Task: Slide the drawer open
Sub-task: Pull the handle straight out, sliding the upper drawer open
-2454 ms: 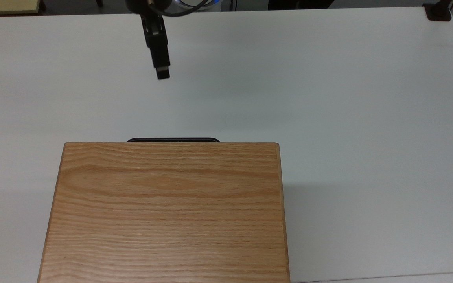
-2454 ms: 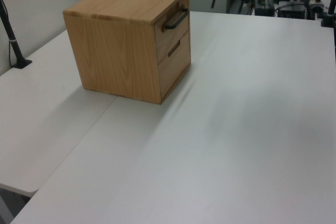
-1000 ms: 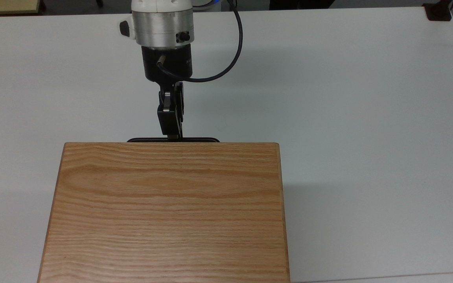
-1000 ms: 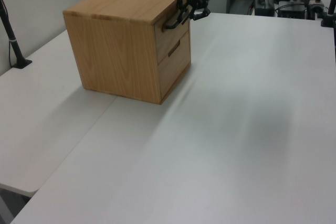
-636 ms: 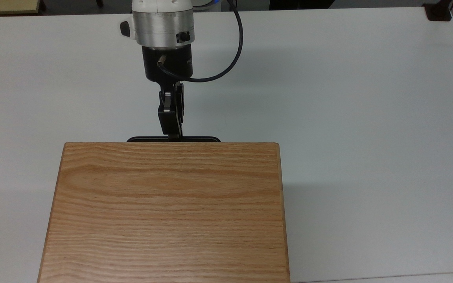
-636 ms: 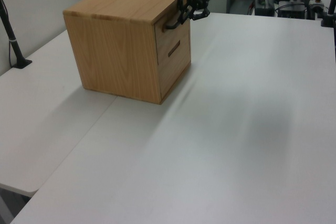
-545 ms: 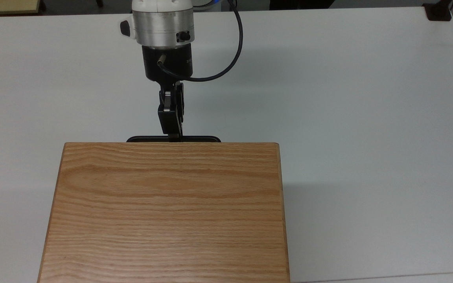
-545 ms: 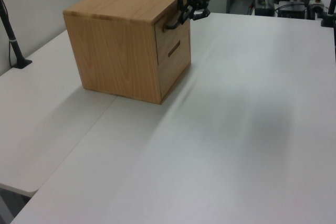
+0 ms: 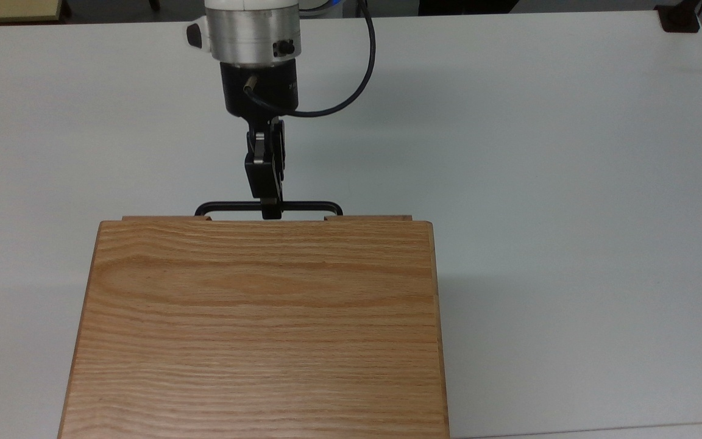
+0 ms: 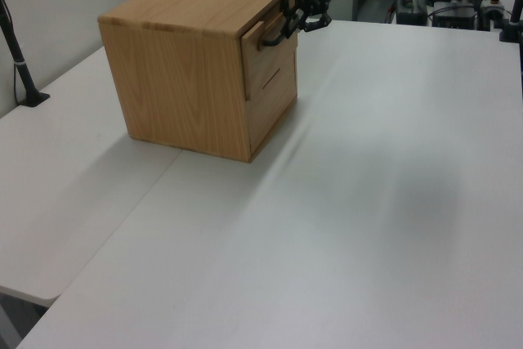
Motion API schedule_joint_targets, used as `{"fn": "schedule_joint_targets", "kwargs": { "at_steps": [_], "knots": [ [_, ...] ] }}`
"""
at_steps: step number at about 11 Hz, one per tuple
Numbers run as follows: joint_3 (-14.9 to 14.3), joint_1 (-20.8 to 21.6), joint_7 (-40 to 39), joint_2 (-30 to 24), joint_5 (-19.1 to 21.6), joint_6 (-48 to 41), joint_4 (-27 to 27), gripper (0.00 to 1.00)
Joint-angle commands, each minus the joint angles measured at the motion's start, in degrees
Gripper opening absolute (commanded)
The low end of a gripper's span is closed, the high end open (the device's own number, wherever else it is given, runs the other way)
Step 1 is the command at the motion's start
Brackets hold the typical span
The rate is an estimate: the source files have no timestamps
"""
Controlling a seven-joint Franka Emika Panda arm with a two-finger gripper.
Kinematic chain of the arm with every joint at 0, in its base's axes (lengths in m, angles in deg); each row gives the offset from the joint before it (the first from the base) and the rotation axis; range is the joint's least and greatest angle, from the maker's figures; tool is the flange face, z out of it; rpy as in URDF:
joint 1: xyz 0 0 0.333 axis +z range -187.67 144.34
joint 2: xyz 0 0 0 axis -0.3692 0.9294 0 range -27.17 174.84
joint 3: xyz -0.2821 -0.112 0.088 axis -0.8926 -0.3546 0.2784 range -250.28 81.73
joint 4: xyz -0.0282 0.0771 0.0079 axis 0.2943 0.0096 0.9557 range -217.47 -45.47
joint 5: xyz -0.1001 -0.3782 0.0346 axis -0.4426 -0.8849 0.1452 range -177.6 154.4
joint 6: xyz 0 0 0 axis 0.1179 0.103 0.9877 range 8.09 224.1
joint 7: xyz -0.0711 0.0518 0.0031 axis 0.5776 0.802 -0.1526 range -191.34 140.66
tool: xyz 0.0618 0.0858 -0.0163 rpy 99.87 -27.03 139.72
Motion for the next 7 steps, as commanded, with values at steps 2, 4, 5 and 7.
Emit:
{"fn": "schedule_joint_targets", "kwargs": {
  "at_steps": [2, 4, 5, 7],
  "knots": [
    [-0.3, 0.0, 1.0, -13.2, -0.1, 0.6, -16.2, 0.01],
    [-0.3, 0.0, 1.0, -20.2, -0.1, 0.6, -23.9, 0.01],
    [-0.3, -0.1, 0.9, -22.6, -0.1, 0.3, -26.1, 0.01],
    [-0.3, -0.9, 0.9, -25.5, -0.1, -0.8, -29.0, 0.03]
  ]
}}
